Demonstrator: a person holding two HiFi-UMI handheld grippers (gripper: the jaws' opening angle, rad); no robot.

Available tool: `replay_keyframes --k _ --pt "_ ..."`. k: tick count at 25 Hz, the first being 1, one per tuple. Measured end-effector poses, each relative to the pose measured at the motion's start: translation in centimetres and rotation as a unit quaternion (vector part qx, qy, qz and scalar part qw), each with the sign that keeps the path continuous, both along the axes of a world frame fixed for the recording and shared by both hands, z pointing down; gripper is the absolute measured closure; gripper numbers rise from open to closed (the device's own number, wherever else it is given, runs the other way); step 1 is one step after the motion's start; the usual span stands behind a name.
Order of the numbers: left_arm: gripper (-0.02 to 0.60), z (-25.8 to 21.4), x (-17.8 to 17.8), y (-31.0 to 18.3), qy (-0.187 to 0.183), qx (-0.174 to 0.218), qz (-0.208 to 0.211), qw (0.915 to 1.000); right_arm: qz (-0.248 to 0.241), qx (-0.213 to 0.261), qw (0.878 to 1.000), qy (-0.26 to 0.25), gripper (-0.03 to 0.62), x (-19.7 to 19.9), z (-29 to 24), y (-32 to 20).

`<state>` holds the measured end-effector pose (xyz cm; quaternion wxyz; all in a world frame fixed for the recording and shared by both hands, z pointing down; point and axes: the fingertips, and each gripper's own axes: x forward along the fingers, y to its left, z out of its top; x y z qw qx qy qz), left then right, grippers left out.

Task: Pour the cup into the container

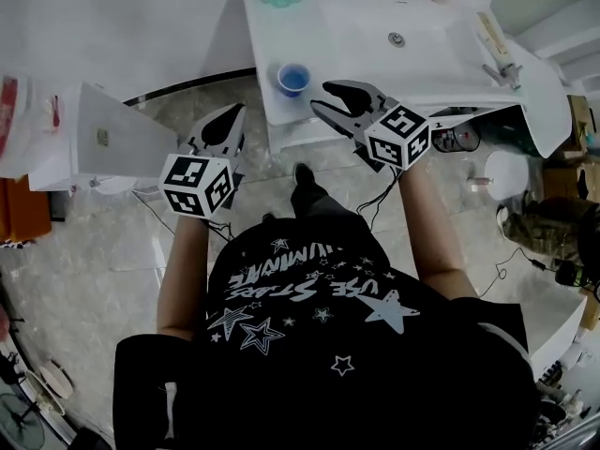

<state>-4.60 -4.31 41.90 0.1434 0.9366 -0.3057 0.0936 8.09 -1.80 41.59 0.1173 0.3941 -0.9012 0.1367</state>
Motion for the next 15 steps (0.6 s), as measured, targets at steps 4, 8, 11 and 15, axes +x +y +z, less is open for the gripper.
replay_keyframes --k 4,8,11,15 --pt "0.572 -0.2 -0.4 1.7 0.011 0.000 0.016 0.9998 0.040 -0.003 0.998 -0.057 0.507 -0.9 -1.5 1.9" --pt "0.572 0.2 -0.4 3.7 0.016 -0.010 0.042 0.9989 0.069 -0.022 0.996 -0.060 0.586 -1.5 -1.2 3.8" --pt "0.572 0.4 0.0 4.9 0.024 -0.022 0.053 0.9981 0.073 -0.028 0.993 -0.086 0.588 -2.0 -1.7 5.2" --pt "0.572 0.0 0.0 6.4 0.029 -0.020 0.061 0.9975 0.091 -0.006 0.988 -0.125 0.588 -2.2 -3.7 6.1"
